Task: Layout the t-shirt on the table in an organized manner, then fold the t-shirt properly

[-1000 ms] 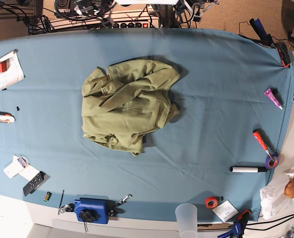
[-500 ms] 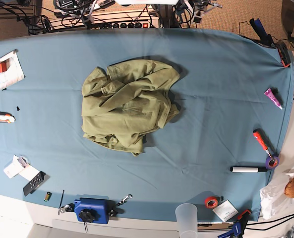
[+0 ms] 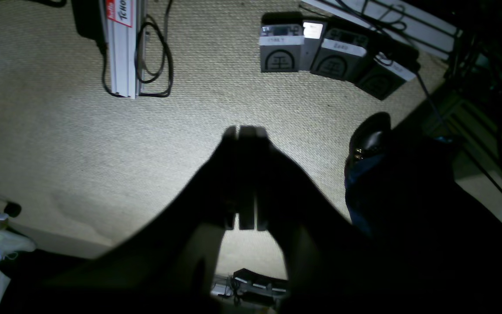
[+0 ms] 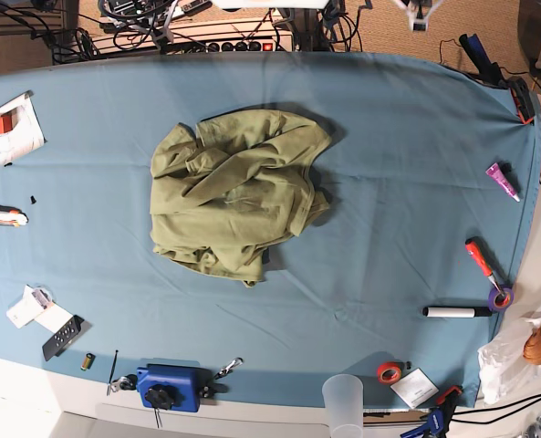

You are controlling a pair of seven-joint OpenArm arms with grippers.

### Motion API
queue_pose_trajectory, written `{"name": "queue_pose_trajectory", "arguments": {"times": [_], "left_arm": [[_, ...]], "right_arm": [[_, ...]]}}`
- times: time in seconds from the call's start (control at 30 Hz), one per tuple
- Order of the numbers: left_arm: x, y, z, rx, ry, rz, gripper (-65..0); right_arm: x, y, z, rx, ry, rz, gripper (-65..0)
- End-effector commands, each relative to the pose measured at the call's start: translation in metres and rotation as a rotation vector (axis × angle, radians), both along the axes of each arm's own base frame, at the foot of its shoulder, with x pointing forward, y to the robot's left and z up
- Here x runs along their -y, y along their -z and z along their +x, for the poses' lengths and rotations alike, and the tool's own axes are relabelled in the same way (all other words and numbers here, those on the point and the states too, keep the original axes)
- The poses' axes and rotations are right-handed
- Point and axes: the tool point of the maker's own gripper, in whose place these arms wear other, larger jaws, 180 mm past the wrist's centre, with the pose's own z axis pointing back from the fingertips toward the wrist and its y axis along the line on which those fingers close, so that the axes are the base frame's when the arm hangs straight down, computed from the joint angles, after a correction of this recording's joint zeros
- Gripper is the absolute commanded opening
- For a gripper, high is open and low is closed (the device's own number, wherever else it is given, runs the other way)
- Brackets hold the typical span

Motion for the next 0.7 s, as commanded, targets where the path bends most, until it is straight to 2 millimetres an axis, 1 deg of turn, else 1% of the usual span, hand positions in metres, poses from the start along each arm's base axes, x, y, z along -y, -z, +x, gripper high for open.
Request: {"name": "queue_pose_trajectory", "arguments": {"times": [0.0,0.23,0.33,0.43,0.53,0.67], "left_arm": [[-0.002,-0.003,-0.001,0.015,-0.006,0.0,-65.0],[0.01,-0.024,0.007,0.101,-0.022,-0.034,-65.0],[0.015,-0.033,0.01,0.132,-0.015,-0.045,-65.0],[0.016,-0.042,0.01,0.154,-0.016,-0.048,-65.0],[0.004,-0.049,0.01,0.173,-0.049,-0.025,-65.0],[-0.026,-0.063,0.009,0.208,-0.159,0.019,-65.0]], "right_arm": [[0.007,-0.002,-0.001,0.0,-0.007,-0.009,-65.0],[0.006,-0.002,0.002,0.006,-0.009,-0.007,-65.0],[0.0,-0.005,0.008,0.03,-0.021,0.006,-65.0],[-0.011,-0.012,0.016,0.071,-0.04,0.032,-65.0],[-0.025,-0.02,0.02,0.11,-0.063,0.064,-65.0],[-0.044,-0.035,0.02,0.155,-0.09,0.106,-65.0]]}}
